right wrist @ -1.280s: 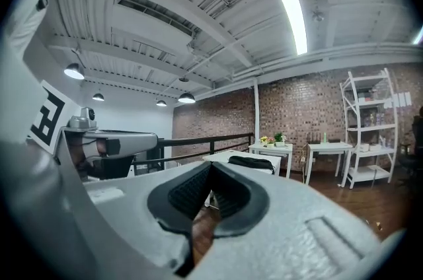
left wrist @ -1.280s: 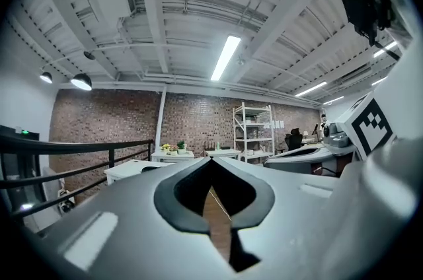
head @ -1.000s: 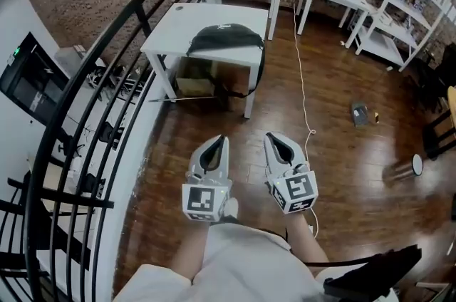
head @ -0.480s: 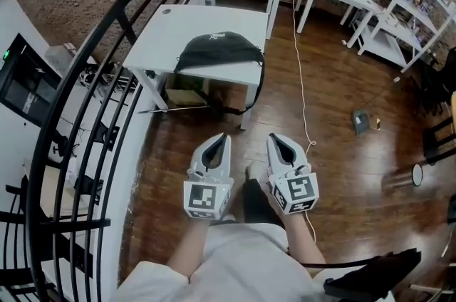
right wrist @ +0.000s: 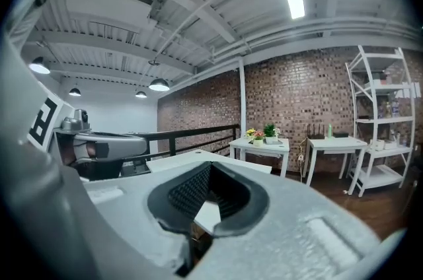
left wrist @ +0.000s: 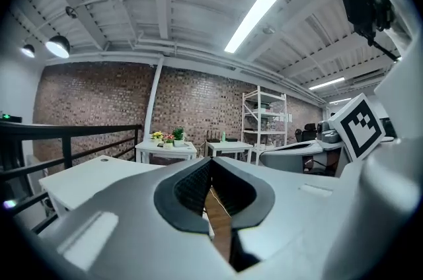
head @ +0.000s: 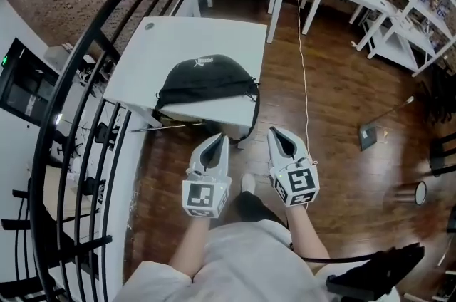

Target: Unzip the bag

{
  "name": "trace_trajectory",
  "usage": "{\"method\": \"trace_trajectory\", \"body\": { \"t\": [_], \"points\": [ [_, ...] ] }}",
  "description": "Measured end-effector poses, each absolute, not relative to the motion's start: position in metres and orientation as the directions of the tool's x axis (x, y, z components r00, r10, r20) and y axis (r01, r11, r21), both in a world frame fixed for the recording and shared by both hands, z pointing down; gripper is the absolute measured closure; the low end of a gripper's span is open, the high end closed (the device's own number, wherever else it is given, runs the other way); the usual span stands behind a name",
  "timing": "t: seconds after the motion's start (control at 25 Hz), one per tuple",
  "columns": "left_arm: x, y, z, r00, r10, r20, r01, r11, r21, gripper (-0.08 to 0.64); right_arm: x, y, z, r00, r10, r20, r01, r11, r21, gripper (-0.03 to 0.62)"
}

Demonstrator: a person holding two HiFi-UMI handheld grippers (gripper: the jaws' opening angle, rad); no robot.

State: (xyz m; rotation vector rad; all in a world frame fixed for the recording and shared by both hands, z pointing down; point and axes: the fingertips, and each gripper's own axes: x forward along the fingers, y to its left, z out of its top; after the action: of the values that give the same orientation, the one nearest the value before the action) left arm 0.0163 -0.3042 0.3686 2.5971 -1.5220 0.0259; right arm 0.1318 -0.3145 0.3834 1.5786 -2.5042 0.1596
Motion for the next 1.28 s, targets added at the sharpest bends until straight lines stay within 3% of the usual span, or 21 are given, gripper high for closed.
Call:
{"method": "trace_trajectory", "body": {
  "t": [0.44,0.84,0.92,1.16,1.28],
  "points": [
    [0.067,-0.431,0.466,0.491,-0.821,0.289,-0.871,-0.464,0.16,0.543,0.181,-0.451,0.496,-0.429,-0.805,0.41,-0.892,0.449,-0.053,0.601],
    [0.076,-0.487,0.553,0.531,-0.75,0.395,-0.847,-0.487,0.213,0.543,0.169,-0.531,0.606,-0.515,-0.684,0.516,-0.807,0.591,-0.022,0.599],
    [0.077,-0.493,0.565,0.536,-0.738,0.409,-0.843,-0.495,0.212,0.543,0.162,-0.542,0.627,-0.539,-0.642,0.545,-0.777,0.629,-0.027,0.482],
    [0.082,-0.503,0.586,0.553,-0.712,0.434,-0.832,-0.505,0.232,0.543,0.144,-0.563,0.68,-0.572,-0.503,0.648,-0.691,0.721,-0.05,0.383],
    [0.079,-0.505,0.595,0.55,-0.707,0.445,-0.832,-0.509,0.219,0.543,0.137,-0.567,0.697,-0.594,-0.44,0.674,-0.668,0.736,-0.109,0.38]
  ]
}}
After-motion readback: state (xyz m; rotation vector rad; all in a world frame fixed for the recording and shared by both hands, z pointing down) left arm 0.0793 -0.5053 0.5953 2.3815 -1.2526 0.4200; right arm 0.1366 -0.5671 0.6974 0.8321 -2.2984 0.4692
